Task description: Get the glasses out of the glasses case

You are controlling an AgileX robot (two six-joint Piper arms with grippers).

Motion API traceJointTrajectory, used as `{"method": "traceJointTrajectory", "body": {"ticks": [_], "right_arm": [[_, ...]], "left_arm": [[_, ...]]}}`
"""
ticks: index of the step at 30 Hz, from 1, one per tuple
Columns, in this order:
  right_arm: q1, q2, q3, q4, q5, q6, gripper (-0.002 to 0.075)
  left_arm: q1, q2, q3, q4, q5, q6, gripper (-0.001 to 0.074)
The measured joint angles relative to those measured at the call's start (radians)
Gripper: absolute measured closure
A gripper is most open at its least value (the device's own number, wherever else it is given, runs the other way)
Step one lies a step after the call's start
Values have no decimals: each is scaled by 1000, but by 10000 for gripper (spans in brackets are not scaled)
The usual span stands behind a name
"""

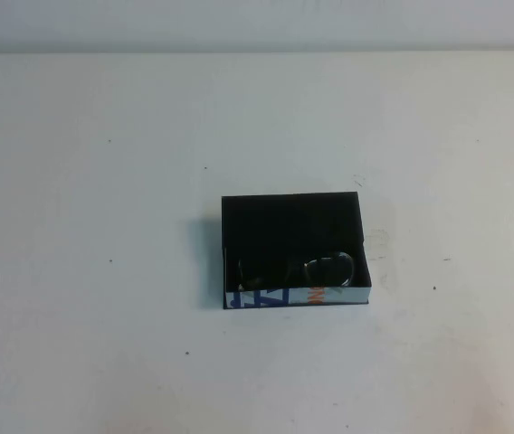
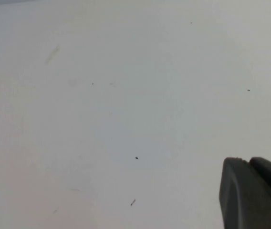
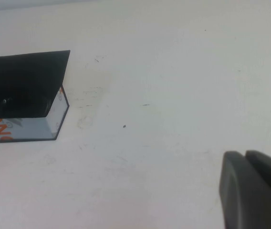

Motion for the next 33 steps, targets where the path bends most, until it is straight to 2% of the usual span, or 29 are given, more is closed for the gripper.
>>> {"method": "traceJointTrajectory", "body": {"ticks": [21,33], "right_arm": [[0,0,0,0,0,0,743],[0,0,-3,100,10,0,743]], "left_arm": [[0,0,0,0,0,0,740],[0,0,0,0,0,0,740]]}}
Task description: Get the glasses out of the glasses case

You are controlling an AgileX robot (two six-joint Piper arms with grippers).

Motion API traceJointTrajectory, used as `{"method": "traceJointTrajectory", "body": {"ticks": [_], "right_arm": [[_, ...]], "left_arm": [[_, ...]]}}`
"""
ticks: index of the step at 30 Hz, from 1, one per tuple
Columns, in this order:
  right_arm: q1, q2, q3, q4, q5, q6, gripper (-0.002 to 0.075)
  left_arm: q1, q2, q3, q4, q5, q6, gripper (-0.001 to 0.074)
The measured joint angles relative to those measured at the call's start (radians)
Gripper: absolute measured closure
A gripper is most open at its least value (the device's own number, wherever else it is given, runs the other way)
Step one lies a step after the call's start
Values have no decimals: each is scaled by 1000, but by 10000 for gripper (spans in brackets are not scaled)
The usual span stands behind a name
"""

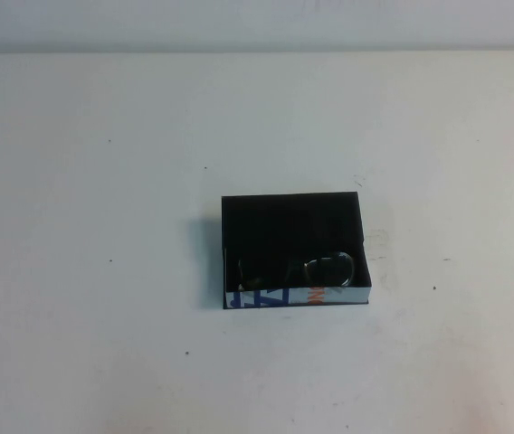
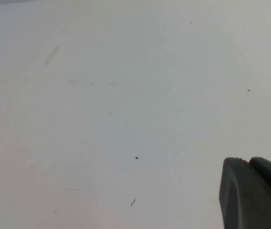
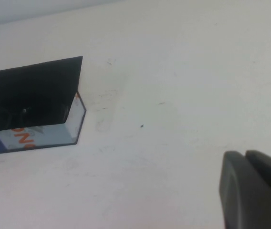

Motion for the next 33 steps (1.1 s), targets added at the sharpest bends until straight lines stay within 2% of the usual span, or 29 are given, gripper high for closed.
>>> {"method": "traceJointTrajectory", "body": {"ticks": [3,11,17,21,25,28,33], "right_arm": [[0,0,-81,37,116,0,743],[0,84,-530,49,357,22,743],[0,388,-690,101,435,-2,743],[0,653,-808,137,553,-172,743],[8,945,-1006,195,775,-340,743],[79,1161,-1149,167,877,-427,743],[284,1423,-1334,-53,902,-555,719]], "left_arm": [[0,0,0,0,0,0,740],[0,0,0,0,0,0,740],[0,0,0,0,0,0,740],[0,0,0,0,0,0,740],[0,0,0,0,0,0,740],[0,0,0,0,0,0,740],[0,0,0,0,0,0,740]]}}
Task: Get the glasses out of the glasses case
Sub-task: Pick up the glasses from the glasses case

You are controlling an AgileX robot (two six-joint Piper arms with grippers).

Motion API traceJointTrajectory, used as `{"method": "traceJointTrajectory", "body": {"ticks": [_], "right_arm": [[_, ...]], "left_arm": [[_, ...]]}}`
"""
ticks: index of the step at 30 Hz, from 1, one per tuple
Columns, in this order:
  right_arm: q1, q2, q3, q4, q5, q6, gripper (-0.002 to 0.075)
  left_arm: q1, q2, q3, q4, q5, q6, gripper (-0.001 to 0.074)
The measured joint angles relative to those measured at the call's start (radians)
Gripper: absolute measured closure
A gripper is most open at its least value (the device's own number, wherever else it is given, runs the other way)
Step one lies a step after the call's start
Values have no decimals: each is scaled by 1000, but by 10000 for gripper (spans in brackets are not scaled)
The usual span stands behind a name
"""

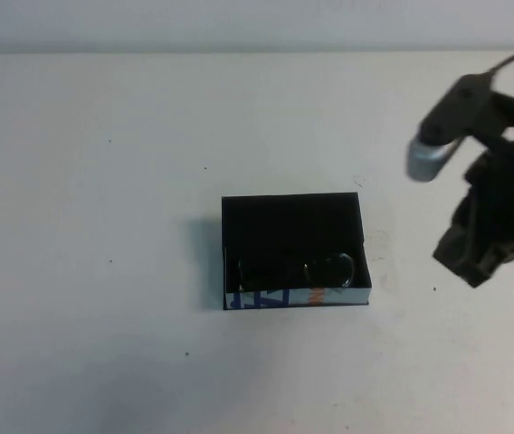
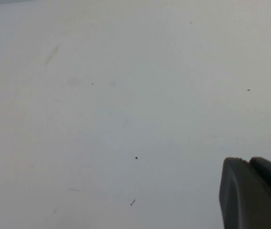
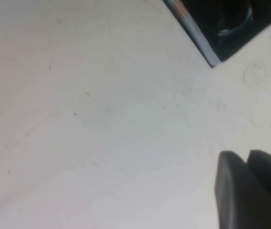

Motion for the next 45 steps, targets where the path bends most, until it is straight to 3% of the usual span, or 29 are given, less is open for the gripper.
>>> {"method": "traceJointTrajectory", "body": {"ticks": [3,8,10,20,45], "right_arm": [[73,144,-104,-50,3,-81,638],[156,334,-244,-63,3,-271,431],[184,393,-290,-77,3,-336,400],[228,608,-486,-91,1,-404,438],[228,735,-497,-109,-141,-393,430]], "left_arm": [[0,0,0,0,0,0,740],[0,0,0,0,0,0,740],[0,0,0,0,0,0,740],[0,0,0,0,0,0,740],[0,0,0,0,0,0,740]]}}
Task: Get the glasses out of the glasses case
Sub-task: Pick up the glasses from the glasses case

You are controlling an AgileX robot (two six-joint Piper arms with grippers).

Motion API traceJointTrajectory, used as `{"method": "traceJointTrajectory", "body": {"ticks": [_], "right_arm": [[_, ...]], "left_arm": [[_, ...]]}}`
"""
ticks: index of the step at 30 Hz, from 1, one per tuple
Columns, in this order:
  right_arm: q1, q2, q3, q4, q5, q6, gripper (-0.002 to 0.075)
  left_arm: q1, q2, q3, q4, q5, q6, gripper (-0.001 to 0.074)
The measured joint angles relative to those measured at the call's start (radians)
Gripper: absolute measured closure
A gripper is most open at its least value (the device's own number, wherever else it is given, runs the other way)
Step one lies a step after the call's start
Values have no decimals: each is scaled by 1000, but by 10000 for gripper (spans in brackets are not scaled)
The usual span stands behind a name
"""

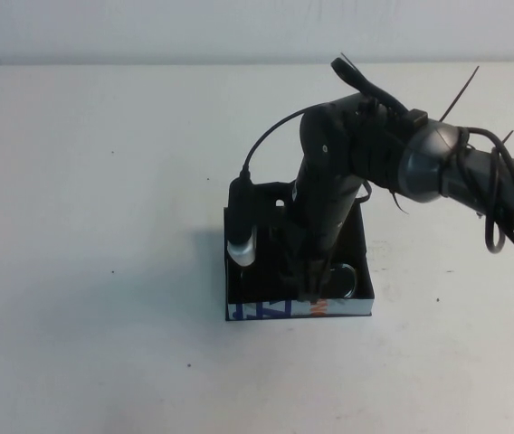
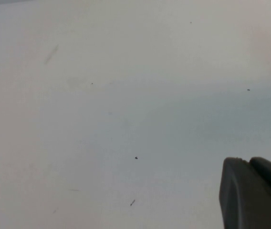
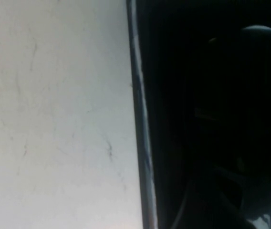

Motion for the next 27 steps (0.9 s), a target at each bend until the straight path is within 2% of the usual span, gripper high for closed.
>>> {"method": "traceJointTrajectory", "body": {"ticks": [9,11,14,17,19,22,27], "right_arm": [[-2,40,-1,-13,-6,9,449],[-4,40,-7,-13,-4,19,508],[-4,28,-30,-15,20,45,640],[-8,4,-73,-28,62,99,663],[-13,-23,-108,-58,108,179,663],[-41,-94,-129,-123,130,413,663],[-144,-254,-118,-50,145,793,663]], "left_arm": [[0,0,0,0,0,0,740],[0,0,0,0,0,0,740],[0,0,0,0,0,0,740],[0,0,0,0,0,0,740],[0,0,0,0,0,0,740],[0,0,0,0,0,0,740],[0,0,0,0,0,0,740]]}}
